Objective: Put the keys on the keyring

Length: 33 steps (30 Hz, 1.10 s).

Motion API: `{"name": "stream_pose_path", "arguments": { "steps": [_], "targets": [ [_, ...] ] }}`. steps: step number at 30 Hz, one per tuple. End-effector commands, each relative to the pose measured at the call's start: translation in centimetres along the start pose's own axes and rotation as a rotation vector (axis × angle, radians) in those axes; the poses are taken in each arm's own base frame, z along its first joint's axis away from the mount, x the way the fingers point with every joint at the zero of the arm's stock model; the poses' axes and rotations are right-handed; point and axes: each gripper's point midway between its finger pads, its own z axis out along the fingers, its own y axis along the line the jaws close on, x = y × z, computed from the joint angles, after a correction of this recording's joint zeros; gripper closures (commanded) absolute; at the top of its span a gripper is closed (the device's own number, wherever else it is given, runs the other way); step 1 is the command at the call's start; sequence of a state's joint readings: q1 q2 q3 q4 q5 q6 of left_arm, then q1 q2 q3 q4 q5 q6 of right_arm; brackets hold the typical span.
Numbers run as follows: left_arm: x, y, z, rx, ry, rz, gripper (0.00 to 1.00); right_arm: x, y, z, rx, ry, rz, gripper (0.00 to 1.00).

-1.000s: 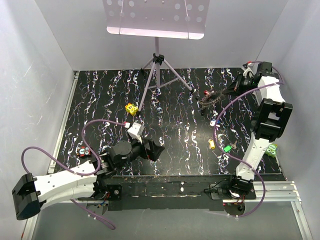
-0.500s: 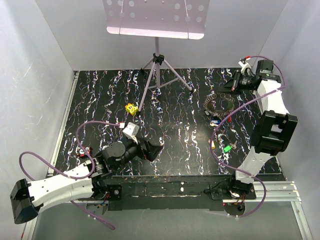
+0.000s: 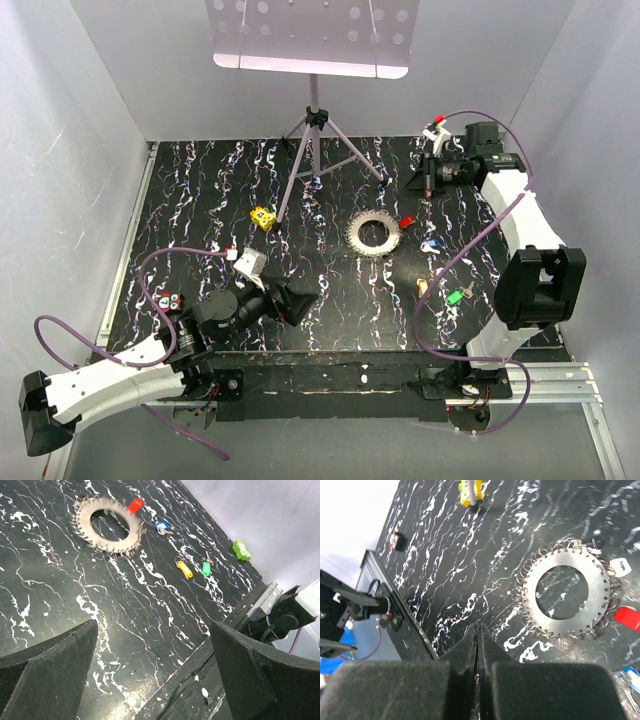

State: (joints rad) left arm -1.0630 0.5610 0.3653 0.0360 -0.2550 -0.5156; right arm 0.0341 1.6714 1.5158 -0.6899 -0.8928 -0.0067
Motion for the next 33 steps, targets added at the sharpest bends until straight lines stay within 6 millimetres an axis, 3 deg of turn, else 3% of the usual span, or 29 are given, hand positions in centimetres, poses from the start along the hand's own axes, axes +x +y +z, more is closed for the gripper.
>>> {"name": "stream_pose_path", "arguments": {
  "steps": [1, 10, 12, 15, 16, 21, 26, 30, 33],
  "targets": [
    [0.1, 1.0, -0.6, -0.027, -0.013, 0.023, 0.05, 1.6, 2.3, 1.0, -0.027, 0.045, -0.147, 0.99],
    [1.4, 1.8, -0.5, -0.053, 0.023, 0.017, 0.05, 5.7, 3.2, 2.3, -0.141, 0.146, -0.333, 0.97],
    [1.9, 1.8, -0.3, -0.056, 0.041, 0.013, 0.05, 6.5, 2.9, 2.5, -0.116, 0.145, -0.394, 0.87],
    [2.0, 1.3, 0.4, -0.044, 0.05, -0.009, 0.05, 7.6, 2.0, 3.0, -0.082, 0.12, -0.451, 0.51],
    [2.2, 1.1, 0.6, -0.04, 0.056, -0.021, 0.04, 7.6, 1.8, 3.1, -0.074, 0.108, -0.456, 0.45],
    [2.9, 0.6, 3.0, -0.052, 0.126, -0.077, 0.02, 8.2, 2.2, 3.2, -0.119, 0.13, -0.411, 0.44],
    [2.6, 1.9, 7.2, -0.046, 0.265, -0.176, 0.04, 7.4, 2.4, 2.1, -0.093, 0.088, -0.43, 0.45],
    [2.3, 1.9, 10.6, -0.002, 0.316, -0.225, 0.06, 6.6, 2.2, 0.7, -0.105, 0.029, -0.377, 0.45],
    [2.9, 2.2, 13.4, 0.027, 0.381, -0.266, 0.14, 6.2, 2.2, -0.2, -0.119, 0.007, -0.347, 0.45]
  ]
}}
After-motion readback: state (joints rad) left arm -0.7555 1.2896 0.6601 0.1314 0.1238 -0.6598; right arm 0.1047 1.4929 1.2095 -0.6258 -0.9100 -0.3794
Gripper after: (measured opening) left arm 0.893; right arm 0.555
